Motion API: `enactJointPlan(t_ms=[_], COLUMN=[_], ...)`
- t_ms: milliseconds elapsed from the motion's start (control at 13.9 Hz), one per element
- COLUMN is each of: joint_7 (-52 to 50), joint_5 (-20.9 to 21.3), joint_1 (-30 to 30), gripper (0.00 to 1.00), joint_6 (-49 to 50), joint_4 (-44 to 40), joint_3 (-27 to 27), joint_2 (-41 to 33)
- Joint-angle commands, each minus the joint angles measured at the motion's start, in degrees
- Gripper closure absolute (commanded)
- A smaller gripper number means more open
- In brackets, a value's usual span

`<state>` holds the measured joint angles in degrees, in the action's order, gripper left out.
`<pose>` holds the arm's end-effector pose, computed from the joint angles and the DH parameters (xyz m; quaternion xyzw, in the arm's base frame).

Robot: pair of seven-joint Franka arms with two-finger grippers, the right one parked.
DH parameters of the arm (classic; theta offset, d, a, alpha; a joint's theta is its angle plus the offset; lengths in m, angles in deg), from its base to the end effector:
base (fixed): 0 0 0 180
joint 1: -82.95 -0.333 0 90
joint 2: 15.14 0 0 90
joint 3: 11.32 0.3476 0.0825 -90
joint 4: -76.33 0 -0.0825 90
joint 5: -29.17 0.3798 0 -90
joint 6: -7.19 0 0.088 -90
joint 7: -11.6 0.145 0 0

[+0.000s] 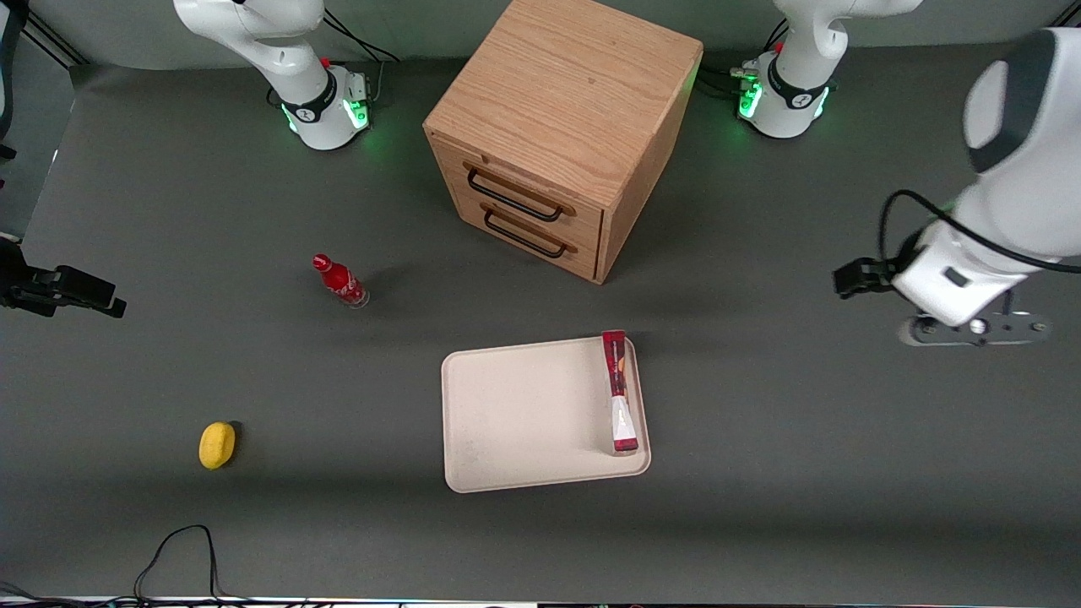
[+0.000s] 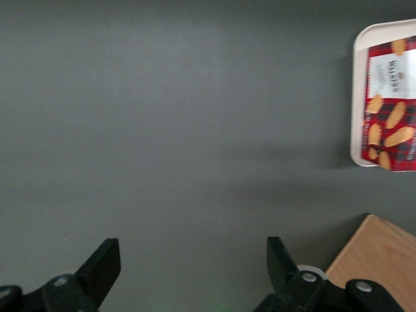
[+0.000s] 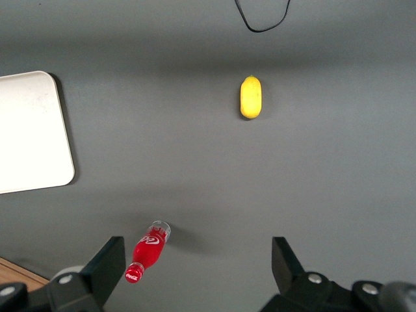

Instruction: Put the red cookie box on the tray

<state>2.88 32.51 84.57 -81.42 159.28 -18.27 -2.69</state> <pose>0.6068 -0.0754 0.5475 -0.9982 -0.0010 0.0554 0.0246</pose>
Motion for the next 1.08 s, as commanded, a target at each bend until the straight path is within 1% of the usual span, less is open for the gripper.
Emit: enactJointPlan(t_ms=[0, 287, 359, 503, 575, 1006], joint_7=[3.45, 5.37, 6.34, 7.23, 7.06, 6.17], joint_5=[-0.80, -1.32, -2.11, -3.69, -3.61, -3.61], joint_1=[-3.28, -5.66, -4.62, 1.51, 2.24, 1.72], gripper=[0.00, 0.00, 0.00, 0.00, 0.00, 0.00], joint_6=[-2.62, -5.78, -5.88, -5.88, -5.62, -3.06], joint_4=[4.67, 8.27, 8.45, 8.54, 8.54, 9.24], joint_3=[-0.44, -0.09, 2.27, 8.76, 9.58, 9.23], joint_2=[-3.48, -6.47, -7.00, -7.70, -7.97, -10.07])
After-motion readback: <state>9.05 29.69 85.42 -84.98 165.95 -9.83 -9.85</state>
